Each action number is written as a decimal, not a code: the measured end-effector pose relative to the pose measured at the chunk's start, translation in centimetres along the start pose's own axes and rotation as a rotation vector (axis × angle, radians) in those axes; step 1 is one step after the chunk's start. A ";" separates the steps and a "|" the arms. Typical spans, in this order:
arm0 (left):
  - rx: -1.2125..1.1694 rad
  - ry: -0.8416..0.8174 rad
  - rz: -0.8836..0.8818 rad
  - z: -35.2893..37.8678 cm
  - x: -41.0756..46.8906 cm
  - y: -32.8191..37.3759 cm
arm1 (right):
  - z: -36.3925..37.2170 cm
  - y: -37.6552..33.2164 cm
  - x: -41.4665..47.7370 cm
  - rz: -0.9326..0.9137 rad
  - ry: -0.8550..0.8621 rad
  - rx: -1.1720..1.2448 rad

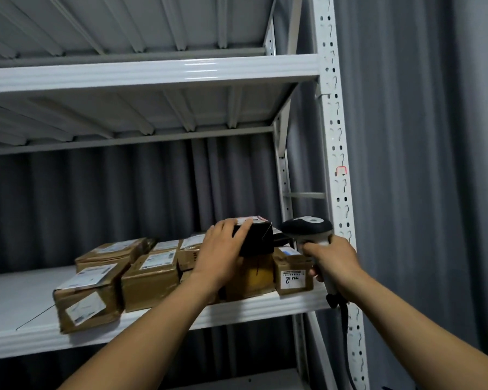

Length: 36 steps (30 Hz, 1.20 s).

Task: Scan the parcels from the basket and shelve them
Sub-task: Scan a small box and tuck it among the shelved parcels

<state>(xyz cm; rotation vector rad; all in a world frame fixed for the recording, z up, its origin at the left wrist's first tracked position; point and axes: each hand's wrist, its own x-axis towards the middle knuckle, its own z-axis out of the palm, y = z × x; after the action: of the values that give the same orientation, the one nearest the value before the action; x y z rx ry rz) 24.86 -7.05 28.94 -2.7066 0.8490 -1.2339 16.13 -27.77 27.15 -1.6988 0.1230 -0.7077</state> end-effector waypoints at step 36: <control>0.064 -0.629 -0.056 6.4 11.6 5.9 | -1.1 4.0 5.9 -0.002 0.067 -0.104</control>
<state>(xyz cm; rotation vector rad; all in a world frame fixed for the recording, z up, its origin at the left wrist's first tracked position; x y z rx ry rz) 32.87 -19.01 30.95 -2.8016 0.6308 -0.3429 21.47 -32.38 25.86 -1.7751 0.2079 -0.7710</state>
